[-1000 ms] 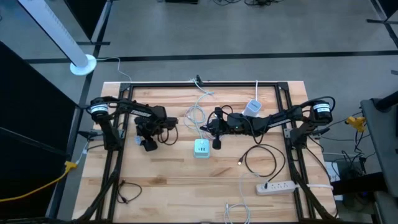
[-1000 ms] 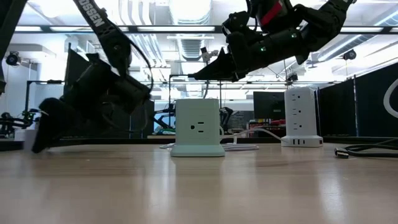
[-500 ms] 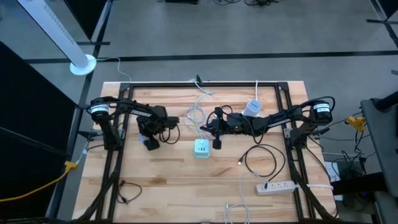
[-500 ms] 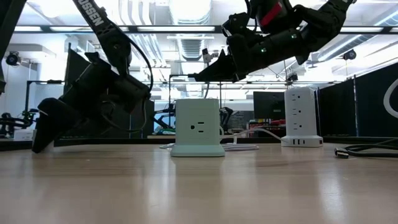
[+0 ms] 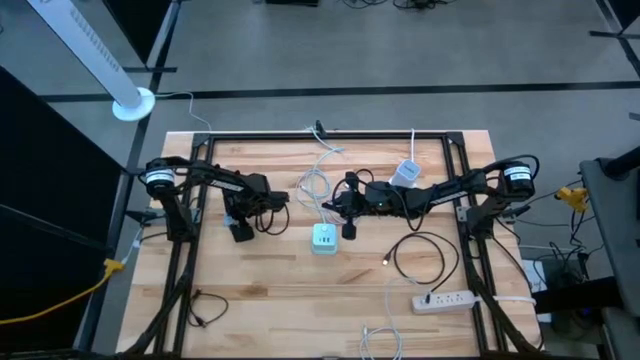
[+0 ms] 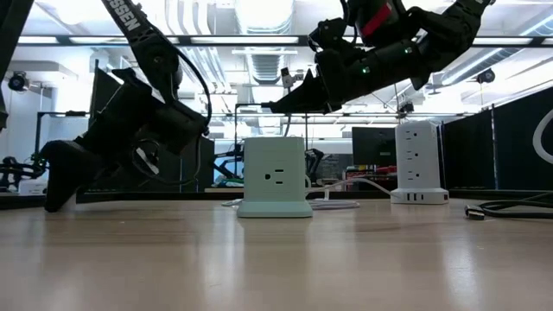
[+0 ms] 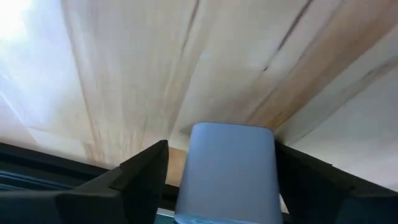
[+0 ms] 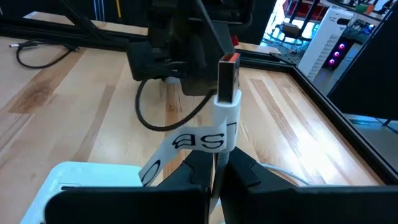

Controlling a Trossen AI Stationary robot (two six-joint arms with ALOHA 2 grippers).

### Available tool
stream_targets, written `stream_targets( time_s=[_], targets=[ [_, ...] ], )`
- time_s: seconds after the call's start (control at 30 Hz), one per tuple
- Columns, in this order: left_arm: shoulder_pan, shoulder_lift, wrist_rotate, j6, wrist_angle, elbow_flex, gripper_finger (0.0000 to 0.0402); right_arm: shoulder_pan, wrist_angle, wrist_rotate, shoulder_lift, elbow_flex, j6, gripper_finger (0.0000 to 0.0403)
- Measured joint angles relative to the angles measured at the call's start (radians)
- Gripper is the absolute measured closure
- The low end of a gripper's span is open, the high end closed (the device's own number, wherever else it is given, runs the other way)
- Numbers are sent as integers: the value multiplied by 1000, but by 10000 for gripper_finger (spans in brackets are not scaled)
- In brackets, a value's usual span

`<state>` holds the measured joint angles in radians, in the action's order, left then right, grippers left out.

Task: Insert USB
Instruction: Insert the blue charger cable into the white charger adapter

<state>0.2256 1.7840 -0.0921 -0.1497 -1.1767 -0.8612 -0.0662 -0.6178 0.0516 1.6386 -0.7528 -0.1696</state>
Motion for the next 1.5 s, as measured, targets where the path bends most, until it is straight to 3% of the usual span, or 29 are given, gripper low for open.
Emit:
stream_targets(
  time_s=[0.1,0.4,0.67,0.73,0.9,1.0,1.23,1.5],
  targets=[
    [-18,0,-1,0,-1,0,209,0,0,0,0,0,1,403],
    [-68,-56,-16,-37,59,2,207,0,22,0,-7,0,-9,403],
    [-169,-379,-82,-95,576,32,207,-28,89,1,-37,-1,-27,403],
    [-187,-461,-83,-94,764,62,207,-36,81,1,-40,-1,-27,403],
    [-201,-589,-81,-93,1055,152,207,-38,81,-8,-35,-19,-41,403],
    [-203,-606,-26,-94,1203,202,207,-26,85,-7,-32,-23,-91,403],
    [-203,-592,274,-60,1680,321,207,18,93,-11,-24,-45,-234,403],
    [-203,-596,266,-47,1765,354,207,35,157,-45,2,-119,-210,403]
  ],
)
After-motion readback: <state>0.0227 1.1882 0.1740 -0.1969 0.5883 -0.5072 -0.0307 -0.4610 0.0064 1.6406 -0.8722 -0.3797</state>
